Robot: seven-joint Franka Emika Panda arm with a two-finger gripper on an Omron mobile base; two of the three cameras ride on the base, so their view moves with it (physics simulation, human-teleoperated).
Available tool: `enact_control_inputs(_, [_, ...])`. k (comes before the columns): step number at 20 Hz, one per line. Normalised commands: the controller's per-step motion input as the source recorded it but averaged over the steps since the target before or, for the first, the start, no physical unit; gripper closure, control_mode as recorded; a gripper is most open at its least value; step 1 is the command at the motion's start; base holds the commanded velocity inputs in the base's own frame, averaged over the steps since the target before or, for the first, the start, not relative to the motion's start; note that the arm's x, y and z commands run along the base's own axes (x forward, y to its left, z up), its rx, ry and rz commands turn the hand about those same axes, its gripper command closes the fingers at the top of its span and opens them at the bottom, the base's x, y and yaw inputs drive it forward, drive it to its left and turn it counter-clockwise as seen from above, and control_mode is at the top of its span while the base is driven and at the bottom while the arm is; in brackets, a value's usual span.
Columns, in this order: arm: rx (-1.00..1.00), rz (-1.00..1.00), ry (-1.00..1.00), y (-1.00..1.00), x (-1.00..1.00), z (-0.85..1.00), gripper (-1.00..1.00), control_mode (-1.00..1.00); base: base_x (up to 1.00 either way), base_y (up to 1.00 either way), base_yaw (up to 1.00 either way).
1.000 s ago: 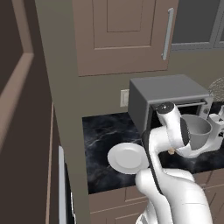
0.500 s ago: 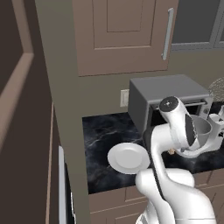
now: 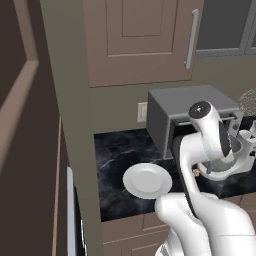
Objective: Add butter and sugar cubes to the stand mixer bowl and then turn on the stand mixer to begin making frosting.
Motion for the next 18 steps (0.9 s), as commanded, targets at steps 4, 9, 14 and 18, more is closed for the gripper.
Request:
enact_control_inputs(4, [0.0,0.0,0.0,-0.41,0.15,0.05,1.0,-1.0,0.0,0.0,0.0])
enact_control_inputs(9, [0.06,0.0,0.0,-0.39,0.39,-0.07,1.0,-1.0,0.0,0.0,0.0])
enact_control_inputs(14, [0.14,0.0,0.0,-0.41,0.52,-0.22,1.0,-1.0,0.0,0.0,0.0])
enact_control_inputs(18, [0.17,0.01,0.0,-0.28,0.44,-0.2,1.0,-1.0,0.0,0.0,0.0])
